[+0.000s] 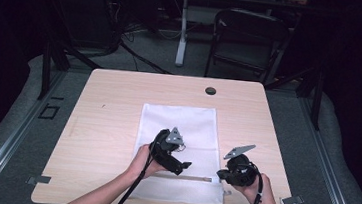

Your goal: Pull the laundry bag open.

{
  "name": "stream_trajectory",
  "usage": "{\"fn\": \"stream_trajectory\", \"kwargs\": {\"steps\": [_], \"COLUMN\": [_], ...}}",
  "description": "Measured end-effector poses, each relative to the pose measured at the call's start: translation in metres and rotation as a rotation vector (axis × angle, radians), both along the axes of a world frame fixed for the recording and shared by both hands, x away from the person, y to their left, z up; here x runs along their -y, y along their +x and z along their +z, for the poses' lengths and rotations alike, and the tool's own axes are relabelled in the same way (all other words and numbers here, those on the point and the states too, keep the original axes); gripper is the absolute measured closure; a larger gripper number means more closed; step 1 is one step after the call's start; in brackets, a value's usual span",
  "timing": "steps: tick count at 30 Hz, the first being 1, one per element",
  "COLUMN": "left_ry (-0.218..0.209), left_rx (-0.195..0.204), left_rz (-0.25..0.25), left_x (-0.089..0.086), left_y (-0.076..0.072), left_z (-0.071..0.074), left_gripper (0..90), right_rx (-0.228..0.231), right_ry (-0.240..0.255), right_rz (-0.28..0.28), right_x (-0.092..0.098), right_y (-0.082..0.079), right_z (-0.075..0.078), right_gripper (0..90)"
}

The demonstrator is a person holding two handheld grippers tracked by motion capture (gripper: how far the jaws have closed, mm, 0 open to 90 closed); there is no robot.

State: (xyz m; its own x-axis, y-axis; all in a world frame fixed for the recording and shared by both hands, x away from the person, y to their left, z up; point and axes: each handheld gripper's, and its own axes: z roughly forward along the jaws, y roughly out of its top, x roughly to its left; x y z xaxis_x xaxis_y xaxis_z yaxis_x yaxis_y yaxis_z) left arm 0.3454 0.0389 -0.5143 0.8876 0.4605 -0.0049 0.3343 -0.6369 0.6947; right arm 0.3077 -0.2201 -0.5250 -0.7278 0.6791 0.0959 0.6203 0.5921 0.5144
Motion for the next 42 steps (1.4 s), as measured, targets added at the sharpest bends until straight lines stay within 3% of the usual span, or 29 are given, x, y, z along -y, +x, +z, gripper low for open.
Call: {"fn": "stream_trajectory", "kwargs": {"steps": [6, 20, 25, 33, 42], "left_ry": [-0.003, 0.016, 0.023, 0.015, 0.020], "left_rx": [-0.008, -0.018, -0.036, -0.031, -0.047], "left_rz": [-0.039, -0.103, -0.147, -0.195, -0.250], "left_x": [0.006, 0.031, 0.037, 0.049, 0.063], "left_y": [-0.003, -0.010, -0.011, -0.013, -0.015], "left_z": [-0.007, -0.027, -0.033, -0.040, -0.047], "left_gripper": [10.0, 17.0, 24.9, 37.2, 58.5], "right_rx": [-0.017, -0.060, -0.075, -0.090, -0.091], "right_ry": [-0.029, -0.034, -0.044, -0.061, -0.052], "right_rz": [0.028, 0.005, 0.010, 0.006, 0.009], "right_x": [-0.007, -0.010, -0.009, -0.011, -0.010], "right_y": [0.001, 0.006, 0.008, 0.008, 0.008], "right_z": [-0.008, -0.021, -0.024, -0.028, -0.029], "right_gripper": [90.0, 90.0, 90.0, 90.0, 90.0]}}
